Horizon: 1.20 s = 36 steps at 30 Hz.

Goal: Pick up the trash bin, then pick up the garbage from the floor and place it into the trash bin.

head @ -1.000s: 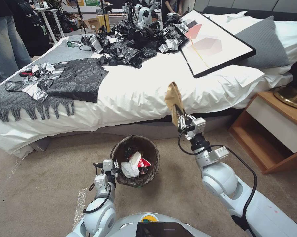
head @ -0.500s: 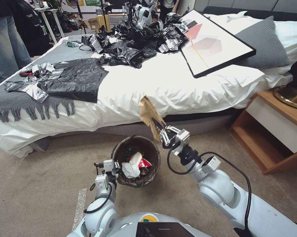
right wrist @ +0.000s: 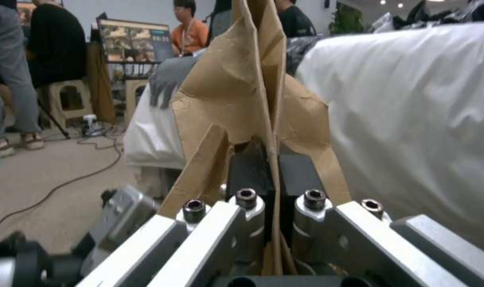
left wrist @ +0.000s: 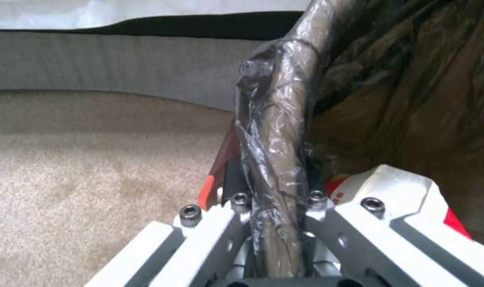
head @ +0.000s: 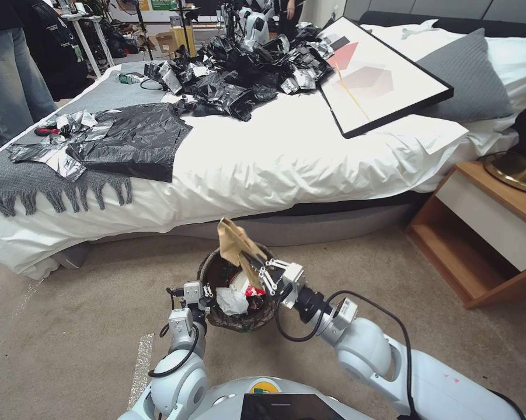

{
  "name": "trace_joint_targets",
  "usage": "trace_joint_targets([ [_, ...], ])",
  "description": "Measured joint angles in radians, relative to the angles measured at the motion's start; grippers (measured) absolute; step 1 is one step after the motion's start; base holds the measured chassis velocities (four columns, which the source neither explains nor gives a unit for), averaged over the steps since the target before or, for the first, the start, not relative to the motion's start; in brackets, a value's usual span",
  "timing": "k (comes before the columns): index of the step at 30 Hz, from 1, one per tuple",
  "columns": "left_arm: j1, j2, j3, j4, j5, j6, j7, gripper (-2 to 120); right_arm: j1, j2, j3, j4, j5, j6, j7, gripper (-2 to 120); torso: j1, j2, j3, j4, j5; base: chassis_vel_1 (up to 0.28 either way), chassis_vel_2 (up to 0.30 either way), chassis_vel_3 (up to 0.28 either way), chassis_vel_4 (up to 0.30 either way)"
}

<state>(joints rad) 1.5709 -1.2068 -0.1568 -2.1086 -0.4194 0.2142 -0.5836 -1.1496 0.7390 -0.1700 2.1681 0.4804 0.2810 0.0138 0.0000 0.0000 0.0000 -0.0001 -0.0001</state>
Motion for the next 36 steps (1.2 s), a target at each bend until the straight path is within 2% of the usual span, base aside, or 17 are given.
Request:
trace_joint_targets([
  [7, 0.000, -0.002, -0.004, -0.005, 0.000, 0.000, 0.000, 2, 0.020, 0.042, -0.107, -0.122, -0.018, 0.023, -0.014, 0, 0.000, 0.000, 0.000, 0.0000, 0.0001, 0.000, 0.000, 0.000, 0.000],
  [15, -0.002, -0.012, -0.004, -0.008, 0.000, 0.000, 0.000, 2, 0.064, 0.080, -0.168, -0.239, -0.051, 0.043, -0.011, 0, 0.000, 0.000, 0.000, 0.0000, 0.0000, 0.000, 0.000, 0.000, 0.000],
  [20, -0.002, -0.013, -0.004, -0.008, 0.001, 0.000, -0.001, 2, 0.082, 0.093, -0.182, -0.271, -0.058, 0.044, -0.006, -1, 0.000, 0.000, 0.000, 0.0000, 0.0000, 0.000, 0.000, 0.000, 0.000],
  [22, -0.002, -0.014, -0.004, -0.009, 0.001, 0.000, -0.001, 2, 0.093, 0.099, -0.188, -0.290, -0.065, 0.045, -0.003, 8, 0.000, 0.000, 0.000, 0.0001, 0.0000, 0.000, 0.000, 0.000, 0.000],
  [23, -0.002, -0.014, -0.004, -0.009, 0.001, 0.000, -0.001, 2, 0.093, 0.099, -0.188, -0.290, -0.065, 0.045, -0.003, 8, 0.000, 0.000, 0.000, 0.0001, 0.0000, 0.000, 0.000, 0.000, 0.000],
  [25, -0.003, -0.014, -0.004, -0.009, 0.001, 0.000, -0.001, 2, 0.099, 0.103, -0.192, -0.298, -0.071, 0.044, 0.004, 19, 0.000, 0.000, 0.000, 0.0001, 0.0000, 0.000, 0.000, 0.000, 0.000],
  [26, -0.003, -0.014, -0.004, -0.009, 0.001, 0.000, -0.001, 2, 0.099, 0.103, -0.192, -0.298, -0.071, 0.044, 0.004, 19, 0.000, 0.000, 0.000, 0.0001, 0.0000, 0.000, 0.000, 0.000, 0.000],
  [28, -0.005, -0.013, -0.004, -0.008, 0.000, 0.000, -0.001, 2, 0.101, 0.105, -0.192, -0.302, -0.075, 0.042, 0.010, 30, 0.000, 0.000, 0.000, 0.0001, 0.0000, 0.000, 0.000, 0.000, 0.000],
  [29, -0.005, -0.013, -0.004, -0.008, 0.000, 0.000, -0.001, 2, 0.101, 0.105, -0.192, -0.302, -0.075, 0.042, 0.010, 30, 0.000, 0.000, 0.000, 0.0001, 0.0000, 0.000, 0.000, 0.000, 0.000],
  [32, -0.010, -0.011, -0.003, -0.008, -0.003, 0.000, -0.003, 2, 0.100, 0.104, -0.189, -0.301, -0.075, 0.039, 0.015, 46, 0.000, 0.000, 0.000, 0.0000, 0.0000, 0.000, 0.000, 0.000, 0.000],
  [36, -0.013, -0.011, -0.003, -0.006, -0.005, 0.000, -0.003, 2, 0.100, 0.101, -0.187, -0.297, -0.075, 0.038, 0.015, 55, 0.000, 0.000, 0.000, 0.0000, 0.0000, 0.000, 0.000, 0.000, 0.000],
])
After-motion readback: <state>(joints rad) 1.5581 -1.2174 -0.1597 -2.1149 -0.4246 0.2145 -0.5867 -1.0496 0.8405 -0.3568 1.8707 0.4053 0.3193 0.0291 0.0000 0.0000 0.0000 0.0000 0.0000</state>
